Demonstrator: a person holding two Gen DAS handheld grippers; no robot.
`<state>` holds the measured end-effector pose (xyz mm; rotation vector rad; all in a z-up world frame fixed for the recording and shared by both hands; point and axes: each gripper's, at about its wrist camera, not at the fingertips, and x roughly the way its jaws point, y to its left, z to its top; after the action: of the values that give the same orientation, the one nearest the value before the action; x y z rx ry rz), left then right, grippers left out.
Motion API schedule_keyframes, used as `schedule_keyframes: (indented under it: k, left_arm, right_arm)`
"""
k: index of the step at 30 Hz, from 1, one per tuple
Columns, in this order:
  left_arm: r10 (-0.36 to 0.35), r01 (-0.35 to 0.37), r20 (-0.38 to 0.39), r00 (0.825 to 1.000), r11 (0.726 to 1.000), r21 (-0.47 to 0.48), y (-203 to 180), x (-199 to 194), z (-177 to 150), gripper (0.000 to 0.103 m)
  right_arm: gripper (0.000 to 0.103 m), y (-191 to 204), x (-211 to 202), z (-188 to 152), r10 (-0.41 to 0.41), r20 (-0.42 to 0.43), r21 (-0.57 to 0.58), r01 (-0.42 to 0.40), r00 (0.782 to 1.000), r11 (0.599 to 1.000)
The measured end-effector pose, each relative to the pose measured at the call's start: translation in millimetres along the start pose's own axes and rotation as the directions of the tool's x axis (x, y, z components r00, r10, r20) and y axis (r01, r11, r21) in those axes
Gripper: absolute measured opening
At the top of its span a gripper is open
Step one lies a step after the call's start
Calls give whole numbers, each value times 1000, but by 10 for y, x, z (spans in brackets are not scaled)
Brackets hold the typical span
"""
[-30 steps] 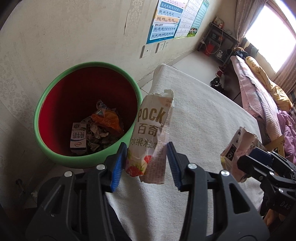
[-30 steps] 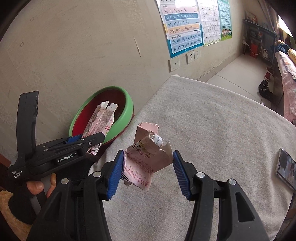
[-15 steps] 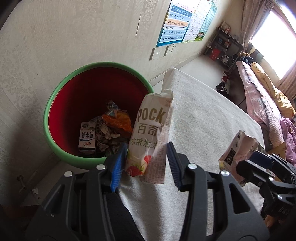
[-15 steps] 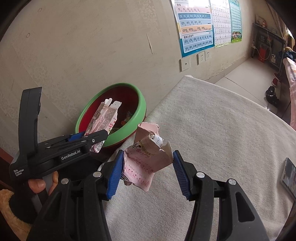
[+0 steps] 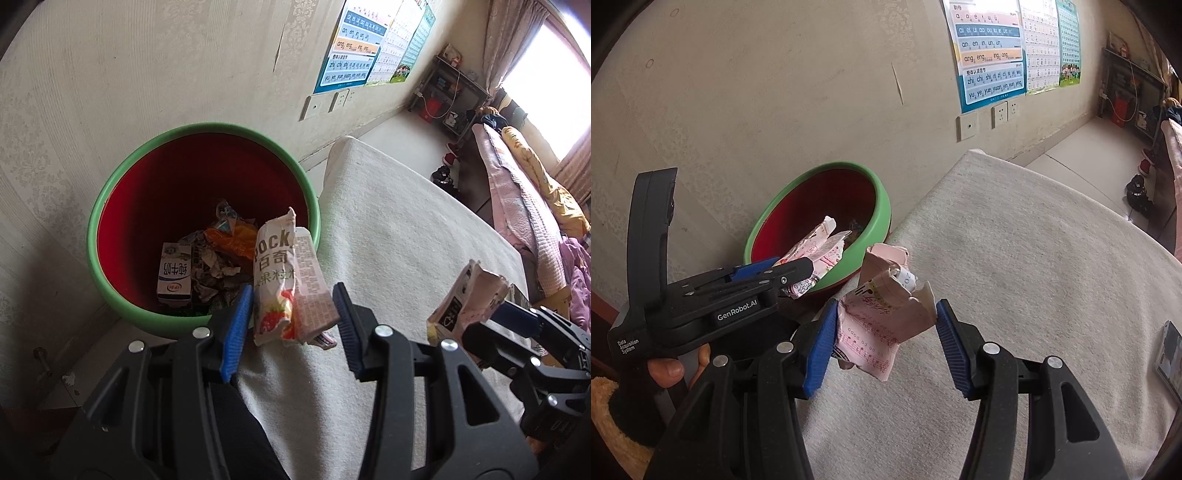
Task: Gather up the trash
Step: 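Carry the Pocky box and pink carton over the red bin with both grippers, then open both grippers over the red bin to drop box and carton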
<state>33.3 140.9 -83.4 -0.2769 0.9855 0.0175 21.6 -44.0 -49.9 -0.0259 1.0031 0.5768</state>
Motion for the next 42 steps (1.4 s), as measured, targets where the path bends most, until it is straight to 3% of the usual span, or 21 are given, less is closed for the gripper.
schedule_keyframes:
  k: [13, 26, 42]
  left_arm:
    - [-15, 16, 36, 999, 999, -30, 130, -95, 94, 35]
    - [31, -23, 102, 994, 996, -81, 513, -200, 335, 35]
    - [77, -68, 93, 993, 993, -93, 716, -176, 418, 35]
  right_arm:
    - [52, 33, 23, 15, -7, -8, -3, 7, 1000, 1000]
    - [52, 276, 171, 279, -2, -11, -56, 1, 1000, 998]
    - [52, 507, 395, 537, 16, -20, -120, -18, 1000, 993]
